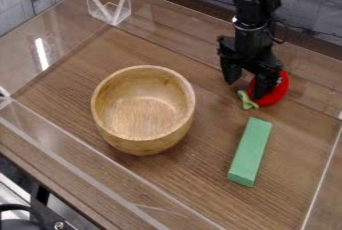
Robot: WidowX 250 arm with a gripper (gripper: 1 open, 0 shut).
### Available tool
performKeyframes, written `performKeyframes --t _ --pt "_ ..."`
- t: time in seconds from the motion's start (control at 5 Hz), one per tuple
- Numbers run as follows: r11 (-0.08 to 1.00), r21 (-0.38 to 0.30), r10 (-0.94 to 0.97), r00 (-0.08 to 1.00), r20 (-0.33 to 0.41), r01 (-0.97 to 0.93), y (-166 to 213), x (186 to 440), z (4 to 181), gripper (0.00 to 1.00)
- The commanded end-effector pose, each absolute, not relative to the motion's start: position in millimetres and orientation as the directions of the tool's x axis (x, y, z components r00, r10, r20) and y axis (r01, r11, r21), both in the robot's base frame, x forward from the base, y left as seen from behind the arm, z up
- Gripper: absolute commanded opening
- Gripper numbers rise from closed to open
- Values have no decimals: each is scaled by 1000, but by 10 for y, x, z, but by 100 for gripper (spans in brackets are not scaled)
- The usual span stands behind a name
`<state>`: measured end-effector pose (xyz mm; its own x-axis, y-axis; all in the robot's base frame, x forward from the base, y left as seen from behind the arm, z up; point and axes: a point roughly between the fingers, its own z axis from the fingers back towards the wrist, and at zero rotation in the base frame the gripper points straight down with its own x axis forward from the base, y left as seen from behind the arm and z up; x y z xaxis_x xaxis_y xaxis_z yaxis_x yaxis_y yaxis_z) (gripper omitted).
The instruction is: Move the red fruit to the right side of the table
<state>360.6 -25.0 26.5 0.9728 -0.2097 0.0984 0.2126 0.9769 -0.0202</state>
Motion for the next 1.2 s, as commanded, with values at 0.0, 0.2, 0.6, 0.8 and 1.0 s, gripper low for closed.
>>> performKeyframes --t 0.0,0.2,0.6,0.8,1.0 --pt "995 12 -105 983 149 104 14 3597 441 100" --pt "993 17 -115 976 185 114 15 3652 660 100" --pt "986 12 -166 957 236 168 -149 3747 967 100" --pt "990 14 -137 957 257 138 -163 3759 1104 100" --pt "994 19 -105 956 274 103 -156 3756 1234 100"
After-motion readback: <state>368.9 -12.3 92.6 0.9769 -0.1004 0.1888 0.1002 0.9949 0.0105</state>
